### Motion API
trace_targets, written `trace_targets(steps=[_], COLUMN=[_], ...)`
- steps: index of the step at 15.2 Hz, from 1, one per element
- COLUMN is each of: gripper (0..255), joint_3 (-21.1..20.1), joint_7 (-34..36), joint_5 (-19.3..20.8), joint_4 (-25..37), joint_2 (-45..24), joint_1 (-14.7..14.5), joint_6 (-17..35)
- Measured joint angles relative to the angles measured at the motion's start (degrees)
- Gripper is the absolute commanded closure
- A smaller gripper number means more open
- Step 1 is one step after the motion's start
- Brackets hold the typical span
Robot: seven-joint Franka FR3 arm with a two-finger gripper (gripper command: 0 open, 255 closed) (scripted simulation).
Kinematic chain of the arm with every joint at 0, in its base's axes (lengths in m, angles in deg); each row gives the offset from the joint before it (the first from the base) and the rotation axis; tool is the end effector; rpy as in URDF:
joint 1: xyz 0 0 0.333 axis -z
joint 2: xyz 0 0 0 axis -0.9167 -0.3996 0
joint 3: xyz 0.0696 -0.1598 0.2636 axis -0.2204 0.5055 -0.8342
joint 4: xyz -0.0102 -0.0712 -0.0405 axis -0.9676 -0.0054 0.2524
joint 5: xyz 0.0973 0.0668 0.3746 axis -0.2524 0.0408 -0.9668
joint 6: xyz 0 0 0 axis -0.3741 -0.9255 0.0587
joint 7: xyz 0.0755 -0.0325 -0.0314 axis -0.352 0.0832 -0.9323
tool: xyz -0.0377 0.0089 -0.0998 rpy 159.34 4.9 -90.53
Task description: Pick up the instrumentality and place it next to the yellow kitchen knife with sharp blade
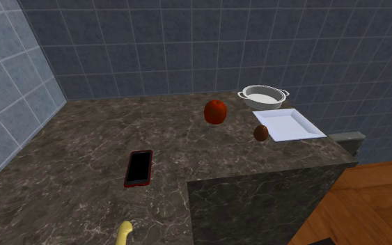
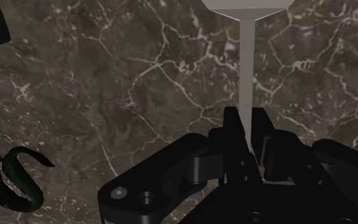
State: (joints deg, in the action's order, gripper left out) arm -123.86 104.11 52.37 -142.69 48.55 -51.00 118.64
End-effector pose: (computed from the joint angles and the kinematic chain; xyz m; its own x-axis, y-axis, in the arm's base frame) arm 0.0394 0.5539 0.4298 -0.1123 -0.9918 0.0615 -0.9937 0.1117 -0.0134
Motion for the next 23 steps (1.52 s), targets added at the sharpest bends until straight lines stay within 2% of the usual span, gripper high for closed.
trace_targets(steps=[1,3,11,16,20,21,23], gripper=[255,255,255,255,255,0,0], joint_3=[-3.0,-5.4,-10.7,-12.9,-13.1,-13.1,-13.1], joint_7=[0.0,-0.4,-3.1,-4.4,-4.5,-4.5,-4.5], joint_5=[-1.7,-3.5,-7.9,-10.0,-10.1,-10.1,-10.1], joint_4=[0.7,0.5,-2.3,-3.3,-3.4,-3.4,-3.4], joint_2=[1.3,2.7,6.4,8.0,8.1,8.1,8.2], joint_1=[2.7,4.8,9.6,11.5,11.7,11.7,11.7], joint_6=[0.0,0.8,5.4,7.4,7.5,7.6,7.6])
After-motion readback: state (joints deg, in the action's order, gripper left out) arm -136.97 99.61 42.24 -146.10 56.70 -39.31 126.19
